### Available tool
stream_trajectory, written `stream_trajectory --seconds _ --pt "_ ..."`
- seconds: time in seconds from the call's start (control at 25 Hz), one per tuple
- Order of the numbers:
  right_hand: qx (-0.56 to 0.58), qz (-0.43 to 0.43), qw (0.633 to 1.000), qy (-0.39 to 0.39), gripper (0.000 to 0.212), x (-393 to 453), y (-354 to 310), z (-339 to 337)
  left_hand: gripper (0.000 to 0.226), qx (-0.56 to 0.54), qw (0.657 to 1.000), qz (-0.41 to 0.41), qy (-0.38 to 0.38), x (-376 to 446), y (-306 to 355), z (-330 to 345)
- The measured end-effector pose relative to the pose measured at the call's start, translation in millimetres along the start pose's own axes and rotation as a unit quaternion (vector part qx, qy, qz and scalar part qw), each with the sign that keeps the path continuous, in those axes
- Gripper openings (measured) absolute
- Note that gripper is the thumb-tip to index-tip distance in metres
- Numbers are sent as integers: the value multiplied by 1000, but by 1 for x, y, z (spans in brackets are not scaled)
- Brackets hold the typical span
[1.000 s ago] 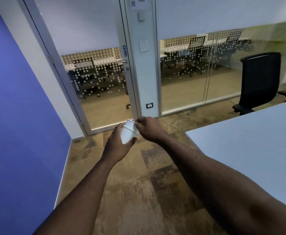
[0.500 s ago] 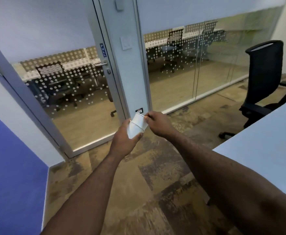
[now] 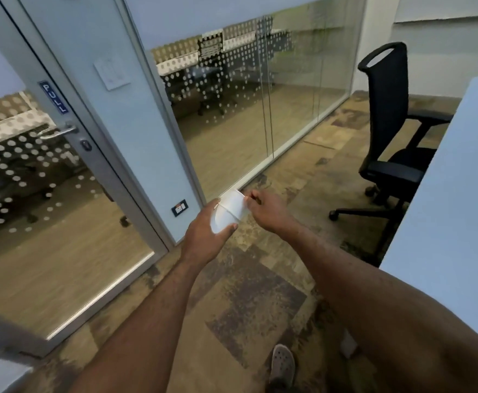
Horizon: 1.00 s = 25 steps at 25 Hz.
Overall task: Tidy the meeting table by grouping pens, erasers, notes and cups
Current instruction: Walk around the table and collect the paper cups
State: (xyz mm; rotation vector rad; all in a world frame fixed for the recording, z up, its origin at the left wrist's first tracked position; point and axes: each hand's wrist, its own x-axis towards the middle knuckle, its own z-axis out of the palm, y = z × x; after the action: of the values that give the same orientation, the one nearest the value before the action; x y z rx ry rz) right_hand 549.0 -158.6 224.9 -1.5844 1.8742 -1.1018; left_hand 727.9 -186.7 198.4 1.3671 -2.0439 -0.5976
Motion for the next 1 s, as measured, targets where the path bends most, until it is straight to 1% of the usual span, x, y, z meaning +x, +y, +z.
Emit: stream_trajectory --seconds 0.08,0.16,0.24,0.32,0.48,0.56,0.68,0.8,0.92,1.0 --pt "-5 23 1000 11 29 42 23 0 74 8 1000 11 -21 50 -4 20" --pt "-7 43 999 9 24 91 47 -7 75 18 998 22 -50 111 -3 42" --pt "-11 59 998 11 24 136 66 -24 77 19 996 43 -76 169 4 66" --pt "-14 81 996 39 24 175 88 -47 77 15 993 59 -99 221 17 95" --pt "-37 126 988 76 23 218 137 -95 77 3 982 113 -154 292 48 165" --pt "-42 167 979 107 24 230 165 -121 76 -8 972 147 -182 325 67 204" --pt "-37 235 953 188 25 246 216 -160 76 -23 946 215 -241 375 103 276" --pt "-39 270 925 264 22 257 259 -196 76 -54 916 263 -298 413 145 342" --pt "-47 314 889 329 22 267 298 -237 76 -87 867 314 -378 450 194 406" --pt "-54 352 857 373 21 268 316 -263 74 -95 831 348 -424 468 230 442"
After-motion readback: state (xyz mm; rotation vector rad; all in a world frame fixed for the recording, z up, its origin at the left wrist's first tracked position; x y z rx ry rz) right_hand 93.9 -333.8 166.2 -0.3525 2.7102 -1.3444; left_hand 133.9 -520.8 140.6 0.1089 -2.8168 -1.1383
